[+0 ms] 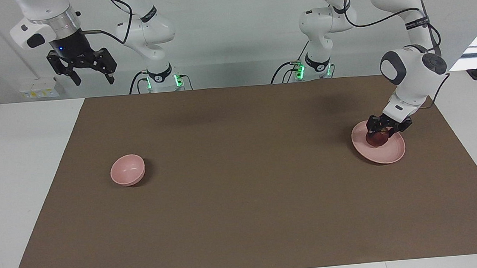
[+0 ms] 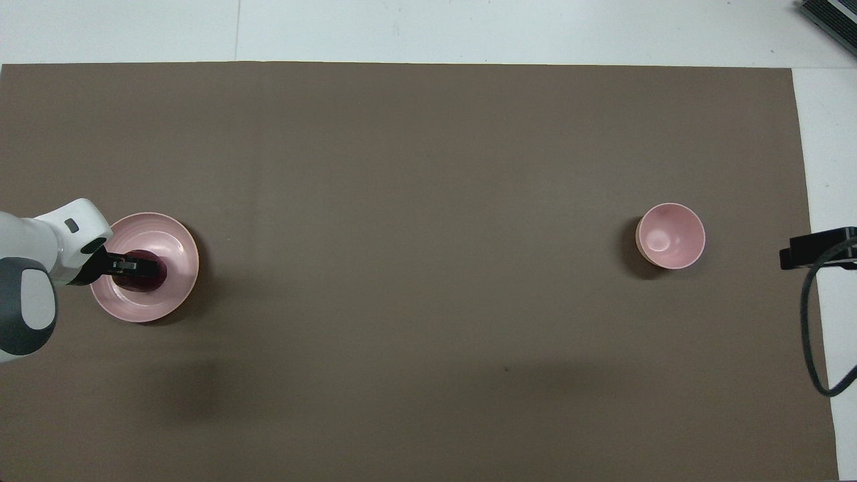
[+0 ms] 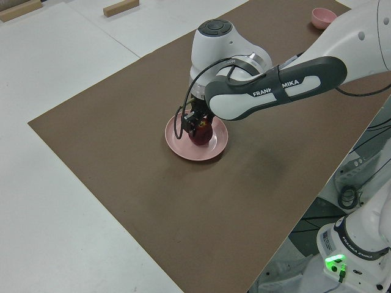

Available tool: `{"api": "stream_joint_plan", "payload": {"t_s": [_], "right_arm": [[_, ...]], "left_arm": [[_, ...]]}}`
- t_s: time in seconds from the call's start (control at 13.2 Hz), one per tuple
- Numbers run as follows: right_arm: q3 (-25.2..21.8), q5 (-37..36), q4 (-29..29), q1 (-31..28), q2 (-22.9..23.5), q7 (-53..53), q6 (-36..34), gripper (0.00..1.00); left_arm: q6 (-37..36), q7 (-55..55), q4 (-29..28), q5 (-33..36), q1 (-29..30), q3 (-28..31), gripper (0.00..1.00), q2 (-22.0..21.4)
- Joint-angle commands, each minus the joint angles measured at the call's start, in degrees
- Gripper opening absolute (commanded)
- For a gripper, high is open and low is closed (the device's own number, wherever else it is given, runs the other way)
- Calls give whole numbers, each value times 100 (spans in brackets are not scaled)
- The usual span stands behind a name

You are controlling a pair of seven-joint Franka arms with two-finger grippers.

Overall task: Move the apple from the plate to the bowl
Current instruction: 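Close the left gripper on the dark red apple, then lift the apple with the left gripper while the right gripper approaches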

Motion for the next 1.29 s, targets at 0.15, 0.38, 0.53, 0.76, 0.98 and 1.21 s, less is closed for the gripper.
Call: {"api": "stream_joint_plan", "payload": {"t_s": [0.15, 0.38, 0.53, 0.76, 0.98, 1.21], "right_arm": [[46, 53, -158, -83, -152, -66, 21, 100], [72, 35, -61, -48, -117, -287, 56, 100], [81, 52, -122, -39, -152, -435, 3, 100], [72, 351, -270, -22, -117, -498, 82, 100], [72, 789, -526, 13, -20, 106, 476, 100], [81, 1203, -684, 250, 42, 1204, 653, 100]], "left_arm": [[-1015, 92, 364, -135, -11, -108, 0, -184], [-1168, 83, 445, -991, -29, -309, 0, -342], [-1230, 74, 445, -1662, -29, -537, 0, -439], [-1406, -136, 542, -2820, -29, -907, 0, -448], [-1380, -260, 568, -3718, -20, -1337, 0, -448], [-1397, -321, 577, -4544, -20, -1776, 0, -439]]}}
